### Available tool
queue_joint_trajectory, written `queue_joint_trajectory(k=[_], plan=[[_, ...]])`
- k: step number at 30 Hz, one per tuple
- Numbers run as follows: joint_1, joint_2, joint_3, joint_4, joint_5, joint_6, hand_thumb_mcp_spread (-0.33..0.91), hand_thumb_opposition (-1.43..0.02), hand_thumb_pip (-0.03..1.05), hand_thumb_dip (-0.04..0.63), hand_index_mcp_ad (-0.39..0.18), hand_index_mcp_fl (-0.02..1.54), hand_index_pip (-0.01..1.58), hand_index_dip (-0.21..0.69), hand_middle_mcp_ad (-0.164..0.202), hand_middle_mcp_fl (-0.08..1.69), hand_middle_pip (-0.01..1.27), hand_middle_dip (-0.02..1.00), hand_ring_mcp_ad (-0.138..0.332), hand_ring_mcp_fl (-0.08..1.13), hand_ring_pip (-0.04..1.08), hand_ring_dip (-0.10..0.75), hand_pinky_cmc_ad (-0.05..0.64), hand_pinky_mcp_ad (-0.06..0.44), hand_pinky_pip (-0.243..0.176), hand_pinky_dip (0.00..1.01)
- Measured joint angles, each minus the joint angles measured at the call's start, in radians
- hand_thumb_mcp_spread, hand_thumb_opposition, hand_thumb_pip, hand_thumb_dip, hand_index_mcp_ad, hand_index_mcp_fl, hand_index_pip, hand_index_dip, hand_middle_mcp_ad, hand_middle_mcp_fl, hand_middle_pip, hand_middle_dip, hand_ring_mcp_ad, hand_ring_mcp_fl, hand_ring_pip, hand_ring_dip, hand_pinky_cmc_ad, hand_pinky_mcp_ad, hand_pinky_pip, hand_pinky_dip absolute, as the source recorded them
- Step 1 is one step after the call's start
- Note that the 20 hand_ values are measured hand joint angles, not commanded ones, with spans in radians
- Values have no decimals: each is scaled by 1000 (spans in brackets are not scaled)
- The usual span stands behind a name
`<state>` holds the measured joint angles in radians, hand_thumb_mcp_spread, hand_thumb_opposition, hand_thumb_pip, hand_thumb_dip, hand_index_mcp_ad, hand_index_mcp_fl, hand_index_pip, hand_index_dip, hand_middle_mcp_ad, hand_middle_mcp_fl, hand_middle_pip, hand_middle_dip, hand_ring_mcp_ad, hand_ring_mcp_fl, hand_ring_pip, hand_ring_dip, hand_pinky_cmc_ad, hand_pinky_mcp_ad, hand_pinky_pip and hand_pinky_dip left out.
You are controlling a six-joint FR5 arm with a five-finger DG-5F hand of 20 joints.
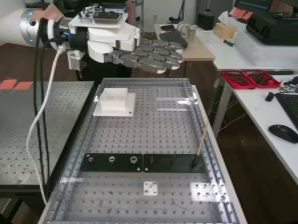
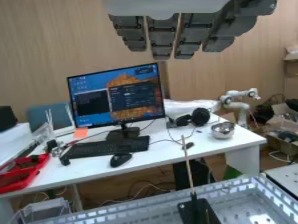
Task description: Grab the drill bit and place it in the clear container
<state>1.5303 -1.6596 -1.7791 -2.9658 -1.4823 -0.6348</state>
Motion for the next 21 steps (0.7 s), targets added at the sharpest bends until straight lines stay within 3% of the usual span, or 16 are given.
queue_joint_trajectory(k=[3, 6, 10, 14, 21], plan=[[-11, -34, -21, 33, 5, 22, -2, -23, 5, 7, 23, -5, 5, 19, 75, 24, 16, 24, 56, 14, 12, 12, 0, 51, -10, 16], [-21, -61, -38, 63, 13, 44, 194, -344, 188, 19, 37, -5, 2, 16, 75, 19, 45, 24, 63, 14, 19, 0, -5, 51, -12, 26], [-35, -97, -64, 125, 40, 86, 295, -569, 220, 24, 40, -5, 37, 75, 75, 19, 89, 26, 145, 21, 33, -37, 96, 98, -59, 56], [-44, -120, -86, 185, 72, 104, 325, -641, 253, 49, 40, 10, 52, 134, 75, 24, 106, 26, 190, 19, 58, -37, 145, 133, -75, 80], [-52, -158, -118, 301, 120, 124, 353, -712, 344, 87, 38, 87, 72, 195, 75, 23, 122, 33, 202, 14, 52, -37, 178, 166, -105, 103]])
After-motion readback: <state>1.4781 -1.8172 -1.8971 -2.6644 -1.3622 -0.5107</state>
